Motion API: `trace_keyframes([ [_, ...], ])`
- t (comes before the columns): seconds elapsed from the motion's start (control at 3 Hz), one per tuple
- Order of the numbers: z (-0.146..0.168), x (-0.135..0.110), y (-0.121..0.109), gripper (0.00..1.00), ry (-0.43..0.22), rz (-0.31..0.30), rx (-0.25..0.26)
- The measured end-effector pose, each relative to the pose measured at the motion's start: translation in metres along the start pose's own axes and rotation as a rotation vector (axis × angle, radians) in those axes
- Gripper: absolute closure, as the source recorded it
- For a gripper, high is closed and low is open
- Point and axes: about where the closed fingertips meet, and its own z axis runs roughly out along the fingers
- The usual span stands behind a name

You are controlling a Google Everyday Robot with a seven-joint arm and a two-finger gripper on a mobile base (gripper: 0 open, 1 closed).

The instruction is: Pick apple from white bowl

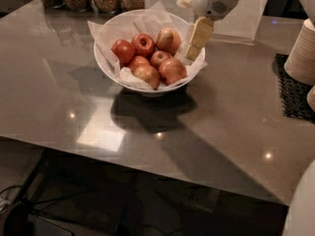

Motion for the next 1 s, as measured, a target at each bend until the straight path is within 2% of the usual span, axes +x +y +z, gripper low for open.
trace_keyframes([
  [0.33,-0.013,-0.006,-0.012,0.0,-0.017,-0.005,0.039],
  [0.67,0.002,-0.001,-0.009,0.0,-0.021,0.017,0.066],
  [1.0,0.032,0.003,-0.008,0.0,-0.029,0.031,0.08],
])
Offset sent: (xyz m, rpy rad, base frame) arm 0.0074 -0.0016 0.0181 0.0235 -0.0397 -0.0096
